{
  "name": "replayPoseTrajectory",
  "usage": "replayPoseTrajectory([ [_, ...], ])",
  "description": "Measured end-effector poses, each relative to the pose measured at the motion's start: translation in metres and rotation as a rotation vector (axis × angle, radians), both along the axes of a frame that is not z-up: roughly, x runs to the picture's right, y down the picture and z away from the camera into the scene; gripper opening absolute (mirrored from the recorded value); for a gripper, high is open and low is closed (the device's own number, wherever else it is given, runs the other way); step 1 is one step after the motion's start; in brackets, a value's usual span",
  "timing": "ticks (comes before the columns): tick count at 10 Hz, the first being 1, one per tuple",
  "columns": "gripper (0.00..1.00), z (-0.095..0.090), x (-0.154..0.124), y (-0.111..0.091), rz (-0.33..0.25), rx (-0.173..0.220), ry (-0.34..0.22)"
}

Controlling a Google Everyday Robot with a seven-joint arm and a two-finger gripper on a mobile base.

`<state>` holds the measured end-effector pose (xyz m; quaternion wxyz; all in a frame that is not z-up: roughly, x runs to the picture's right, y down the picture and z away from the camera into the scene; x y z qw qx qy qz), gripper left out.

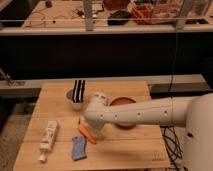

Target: Place the pepper in the ceramic bowl

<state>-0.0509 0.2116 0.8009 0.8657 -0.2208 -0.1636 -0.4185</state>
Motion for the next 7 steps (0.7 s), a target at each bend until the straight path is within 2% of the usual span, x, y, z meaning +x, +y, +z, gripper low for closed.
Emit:
replayPoseTrajectory([
  [7, 0.80, -0.001, -0.013, 0.012, -0.091, -0.010, -0.073],
])
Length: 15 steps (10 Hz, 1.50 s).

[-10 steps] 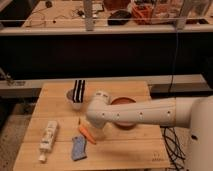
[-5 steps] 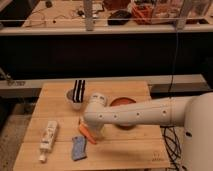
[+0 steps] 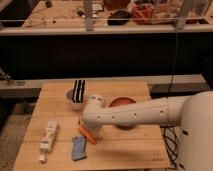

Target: Place the pepper in the ceramic bowl

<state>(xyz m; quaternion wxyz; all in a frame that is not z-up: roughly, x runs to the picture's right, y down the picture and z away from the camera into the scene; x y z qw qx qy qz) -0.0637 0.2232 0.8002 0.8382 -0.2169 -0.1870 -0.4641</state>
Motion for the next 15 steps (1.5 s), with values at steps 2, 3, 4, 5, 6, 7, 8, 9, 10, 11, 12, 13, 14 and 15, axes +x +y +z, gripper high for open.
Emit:
replayPoseTrajectory([
  [2, 0.80, 0.000, -0.002, 0.003, -0.024, -0.005, -0.016],
  [3, 0.80, 0.000, -0.007, 0.005, -0.047, -0.006, -0.033],
  [4, 0.80, 0.000, -0.008, 0.006, -0.058, -0.007, -0.040],
  [5, 0.80, -0.001, -0.008, 0.008, -0.072, -0.011, -0.052],
  [6, 0.80, 0.000, -0.008, 0.009, -0.081, -0.011, -0.059],
  [7, 0.80, 0.000, -0.010, 0.011, -0.093, -0.012, -0.071],
  [8, 0.80, 0.001, -0.010, 0.012, -0.099, -0.013, -0.075],
  [9, 0.80, 0.001, -0.010, 0.014, -0.108, -0.016, -0.083],
  [10, 0.80, 0.001, -0.011, 0.016, -0.117, -0.018, -0.091],
  [11, 0.80, 0.001, -0.011, 0.017, -0.122, -0.019, -0.095],
  [12, 0.80, 0.001, -0.011, 0.018, -0.130, -0.021, -0.101],
  [13, 0.80, 0.002, -0.011, 0.020, -0.137, -0.022, -0.108],
  [14, 0.80, 0.003, -0.012, 0.022, -0.144, -0.024, -0.114],
  [15, 0.80, 0.003, -0.012, 0.023, -0.146, -0.025, -0.118],
])
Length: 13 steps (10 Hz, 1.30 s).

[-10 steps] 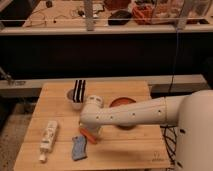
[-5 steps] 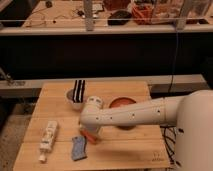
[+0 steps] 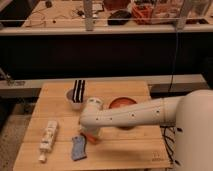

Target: Place the pepper in the ceramic bowl

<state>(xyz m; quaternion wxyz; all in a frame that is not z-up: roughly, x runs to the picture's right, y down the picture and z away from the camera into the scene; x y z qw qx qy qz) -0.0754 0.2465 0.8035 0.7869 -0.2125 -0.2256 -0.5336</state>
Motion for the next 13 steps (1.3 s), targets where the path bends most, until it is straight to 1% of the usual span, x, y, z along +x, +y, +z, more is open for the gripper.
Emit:
replayPoseTrajectory([
  [2, 0.80, 0.003, 0.000, 0.005, -0.004, -0.006, -0.008],
  [8, 0.80, 0.010, -0.001, 0.015, -0.012, -0.010, -0.023],
  [11, 0.80, 0.009, -0.001, 0.016, -0.013, -0.012, -0.024],
  [13, 0.76, 0.011, -0.002, 0.018, -0.013, -0.013, -0.028],
])
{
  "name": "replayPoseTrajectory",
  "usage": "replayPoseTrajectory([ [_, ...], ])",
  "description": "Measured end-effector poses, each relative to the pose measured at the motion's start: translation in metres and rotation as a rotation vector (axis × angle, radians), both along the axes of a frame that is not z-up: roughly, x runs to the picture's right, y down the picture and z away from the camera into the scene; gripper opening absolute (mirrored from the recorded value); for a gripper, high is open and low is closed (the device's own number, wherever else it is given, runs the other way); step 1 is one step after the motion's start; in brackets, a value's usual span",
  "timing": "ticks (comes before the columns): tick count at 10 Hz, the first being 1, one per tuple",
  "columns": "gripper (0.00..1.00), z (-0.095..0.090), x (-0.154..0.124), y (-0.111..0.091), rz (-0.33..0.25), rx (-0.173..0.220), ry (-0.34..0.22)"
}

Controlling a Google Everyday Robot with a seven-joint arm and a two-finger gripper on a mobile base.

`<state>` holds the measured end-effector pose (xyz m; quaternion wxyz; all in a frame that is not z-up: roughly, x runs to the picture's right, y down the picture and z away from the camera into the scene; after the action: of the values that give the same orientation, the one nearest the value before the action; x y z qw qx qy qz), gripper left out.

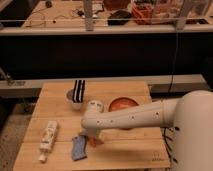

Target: Place the pepper in the ceramic bowl

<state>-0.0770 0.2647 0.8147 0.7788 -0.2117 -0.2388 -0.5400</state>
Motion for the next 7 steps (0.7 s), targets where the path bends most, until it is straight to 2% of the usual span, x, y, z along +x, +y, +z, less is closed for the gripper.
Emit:
replayPoseTrajectory([
  [2, 0.80, -0.0006, 0.0014, 0.0004, 0.001, -0.002, 0.003],
  [7, 0.80, -0.0015, 0.0024, -0.0001, 0.000, -0.003, 0.004],
])
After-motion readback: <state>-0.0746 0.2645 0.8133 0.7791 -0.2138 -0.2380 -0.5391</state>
